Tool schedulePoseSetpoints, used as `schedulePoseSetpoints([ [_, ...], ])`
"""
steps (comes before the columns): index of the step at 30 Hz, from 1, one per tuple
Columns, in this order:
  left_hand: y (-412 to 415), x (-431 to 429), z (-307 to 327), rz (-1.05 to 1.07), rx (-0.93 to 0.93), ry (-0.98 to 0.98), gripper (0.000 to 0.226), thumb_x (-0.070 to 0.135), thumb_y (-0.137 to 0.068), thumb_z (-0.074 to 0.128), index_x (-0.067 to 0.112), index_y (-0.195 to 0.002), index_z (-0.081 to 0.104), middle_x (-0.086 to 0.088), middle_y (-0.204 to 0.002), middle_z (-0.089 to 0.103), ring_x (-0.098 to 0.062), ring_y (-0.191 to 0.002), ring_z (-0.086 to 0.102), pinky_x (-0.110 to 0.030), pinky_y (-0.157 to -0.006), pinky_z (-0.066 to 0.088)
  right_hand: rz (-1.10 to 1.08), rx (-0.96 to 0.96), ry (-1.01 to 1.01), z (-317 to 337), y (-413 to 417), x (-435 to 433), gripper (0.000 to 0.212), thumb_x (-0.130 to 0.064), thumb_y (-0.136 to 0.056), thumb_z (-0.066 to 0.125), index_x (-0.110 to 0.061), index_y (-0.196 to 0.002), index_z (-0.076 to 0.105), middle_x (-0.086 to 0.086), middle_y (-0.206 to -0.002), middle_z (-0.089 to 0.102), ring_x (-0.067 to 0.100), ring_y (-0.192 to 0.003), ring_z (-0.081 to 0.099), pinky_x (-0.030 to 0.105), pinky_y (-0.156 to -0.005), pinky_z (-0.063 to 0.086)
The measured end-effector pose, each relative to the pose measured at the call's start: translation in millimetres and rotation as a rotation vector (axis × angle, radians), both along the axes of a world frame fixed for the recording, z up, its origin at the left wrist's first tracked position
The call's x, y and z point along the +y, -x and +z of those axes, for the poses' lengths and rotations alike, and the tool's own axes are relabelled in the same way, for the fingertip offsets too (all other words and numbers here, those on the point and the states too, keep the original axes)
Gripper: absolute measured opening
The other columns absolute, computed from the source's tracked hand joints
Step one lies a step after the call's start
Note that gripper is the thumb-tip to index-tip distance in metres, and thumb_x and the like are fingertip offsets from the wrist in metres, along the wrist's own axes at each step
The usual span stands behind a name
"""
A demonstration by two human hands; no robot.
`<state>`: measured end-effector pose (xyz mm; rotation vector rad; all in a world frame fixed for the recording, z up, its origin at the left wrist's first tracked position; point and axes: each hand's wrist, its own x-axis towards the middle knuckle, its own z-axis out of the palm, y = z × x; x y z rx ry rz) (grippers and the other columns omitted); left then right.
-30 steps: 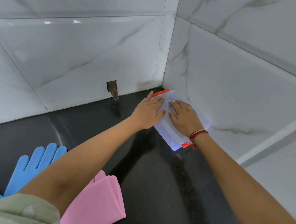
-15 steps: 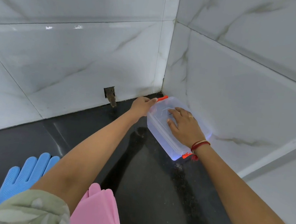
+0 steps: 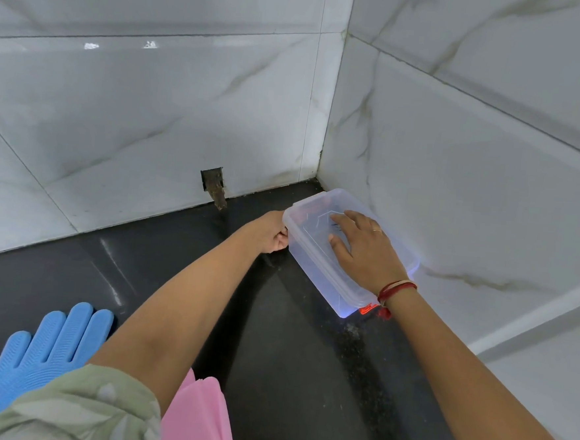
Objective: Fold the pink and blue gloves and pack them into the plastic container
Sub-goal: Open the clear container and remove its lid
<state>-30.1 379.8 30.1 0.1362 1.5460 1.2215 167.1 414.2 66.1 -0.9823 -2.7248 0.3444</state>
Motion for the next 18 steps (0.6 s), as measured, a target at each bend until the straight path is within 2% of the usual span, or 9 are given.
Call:
schedulePoseSetpoints([
  [3,-6,-3,-3,0.068,-0.061,-0.003,0.033,0.022,-0.098,0.044,0.015,-0.065,0.048,0.002,-0.061,0.038,-0.005,-0.044,0.023,-0.012,-0.030,0.020,0.000,-0.006,-0.006,0,0,1,0.045,-0.038,-0.097,0.035,-0.021,-0.139,0.039,0.006,-0.148,0.039,0.025,-0.134,0.038,0.037,-0.114,0.025],
  [6,-9,-8,1,0.101,-0.131,-0.054,0.040,0.046,-0.086,0.061,0.014,-0.065,0.052,0.002,-0.054,0.045,-0.005,-0.035,0.034,-0.012,-0.030,0.031,0.011,-0.016,-0.020,0,0,-1,0.045,-0.037,-0.097,0.034,-0.021,-0.139,0.038,0.006,-0.148,0.038,0.025,-0.134,0.038,0.037,-0.114,0.026],
  [7,-9,-9,2,0.114,-0.145,-0.068,0.041,0.048,-0.084,0.064,0.013,-0.065,0.053,0.001,-0.051,0.048,-0.005,-0.032,0.037,-0.011,-0.030,0.034,0.015,-0.024,-0.025,1,0,-2,0.045,-0.037,-0.098,0.034,-0.020,-0.139,0.038,0.006,-0.148,0.038,0.025,-0.133,0.038,0.037,-0.114,0.026],
  [10,-10,-9,-2,0.197,-0.171,-0.055,0.035,0.036,-0.091,0.060,0.011,-0.067,0.053,-0.001,-0.050,0.051,-0.005,-0.026,0.039,-0.011,-0.030,0.035,0.023,-0.089,-0.069,9,2,-1,0.042,-0.035,-0.097,0.034,-0.018,-0.135,0.042,0.008,-0.141,0.045,0.027,-0.123,0.046,0.039,-0.105,0.038],
  [12,-9,-8,-7,0.236,-0.194,-0.071,0.034,0.031,-0.094,0.055,0.010,-0.068,0.052,0.000,-0.047,0.051,-0.005,-0.025,0.039,-0.010,-0.029,0.034,0.025,-0.146,-0.178,24,12,4,0.032,-0.029,-0.096,0.036,-0.013,-0.120,0.052,0.012,-0.123,0.055,0.029,-0.105,0.055,0.039,-0.085,0.048],
  [14,-8,-7,-11,0.242,-0.196,-0.097,0.034,0.030,-0.095,0.052,0.011,-0.067,0.050,0.002,-0.040,0.049,-0.004,-0.024,0.039,-0.010,-0.029,0.033,0.056,-0.162,-0.321,43,30,10,0.019,-0.015,-0.093,0.041,-0.008,-0.100,0.057,0.014,-0.104,0.060,0.032,-0.090,0.060,0.033,-0.065,0.042],
  [16,-8,-5,-9,0.235,-0.171,-0.072,0.032,0.030,-0.094,0.054,0.012,-0.068,0.050,0.002,-0.048,0.049,-0.003,-0.024,0.038,-0.010,-0.029,0.032,0.185,-0.190,-0.403,60,53,17,0.019,0.000,-0.089,0.044,-0.007,-0.100,0.057,0.013,-0.100,0.060,0.030,-0.085,0.060,0.031,-0.061,0.038],
  [18,-7,-2,-6,0.238,-0.145,-0.026,0.030,0.028,-0.093,0.056,0.012,-0.068,0.054,-0.001,-0.056,0.047,-0.005,-0.029,0.039,-0.011,-0.030,0.031,0.335,-0.321,-0.380,73,77,24,0.034,0.005,-0.087,0.046,-0.009,-0.117,0.055,0.012,-0.111,0.060,0.027,-0.093,0.060,0.030,-0.071,0.047],
])
